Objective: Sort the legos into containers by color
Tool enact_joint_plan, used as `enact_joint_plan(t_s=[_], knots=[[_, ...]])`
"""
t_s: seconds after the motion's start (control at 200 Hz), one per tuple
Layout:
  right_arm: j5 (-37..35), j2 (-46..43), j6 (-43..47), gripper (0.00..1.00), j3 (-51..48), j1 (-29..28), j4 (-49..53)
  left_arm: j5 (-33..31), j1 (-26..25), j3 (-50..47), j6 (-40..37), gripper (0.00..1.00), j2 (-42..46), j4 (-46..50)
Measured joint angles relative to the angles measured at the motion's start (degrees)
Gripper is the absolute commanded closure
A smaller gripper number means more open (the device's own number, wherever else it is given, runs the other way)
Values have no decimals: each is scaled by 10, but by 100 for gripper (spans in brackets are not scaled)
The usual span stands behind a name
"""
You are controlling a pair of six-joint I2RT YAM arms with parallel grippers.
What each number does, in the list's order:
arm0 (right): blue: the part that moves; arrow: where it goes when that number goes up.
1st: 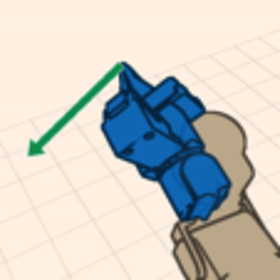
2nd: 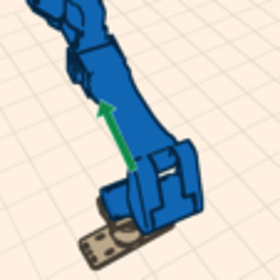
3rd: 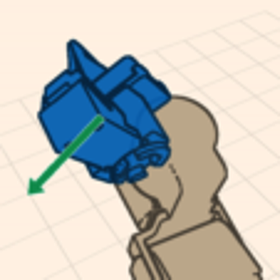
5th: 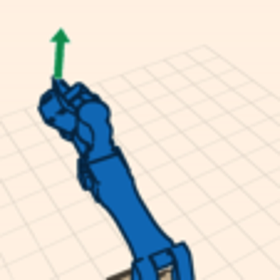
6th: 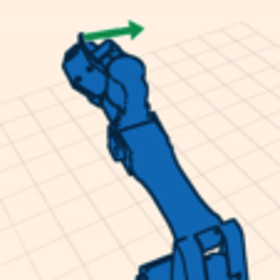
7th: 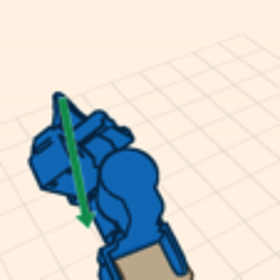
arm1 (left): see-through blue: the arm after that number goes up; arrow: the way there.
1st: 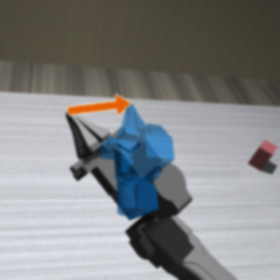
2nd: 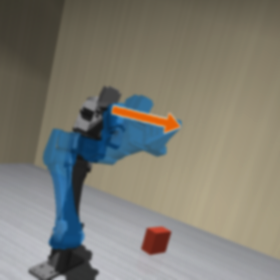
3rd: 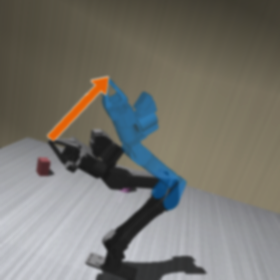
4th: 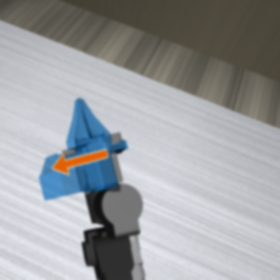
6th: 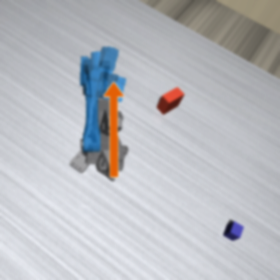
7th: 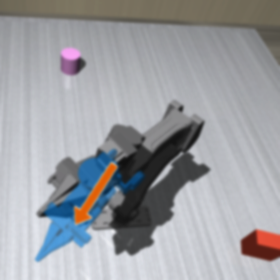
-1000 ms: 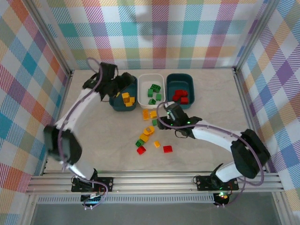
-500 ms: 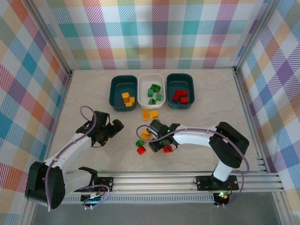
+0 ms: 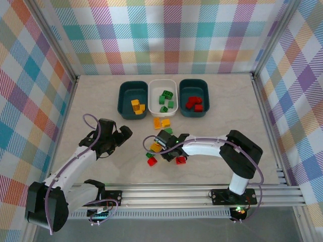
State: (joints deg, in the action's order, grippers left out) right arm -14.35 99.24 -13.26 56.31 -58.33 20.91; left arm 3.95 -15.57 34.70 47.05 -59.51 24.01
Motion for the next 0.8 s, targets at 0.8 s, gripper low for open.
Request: enact_joint_plan(t_s=[0.8], knots=[[39, 310, 37, 78, 539, 121, -40, 160, 50, -90, -40, 0, 36, -91]])
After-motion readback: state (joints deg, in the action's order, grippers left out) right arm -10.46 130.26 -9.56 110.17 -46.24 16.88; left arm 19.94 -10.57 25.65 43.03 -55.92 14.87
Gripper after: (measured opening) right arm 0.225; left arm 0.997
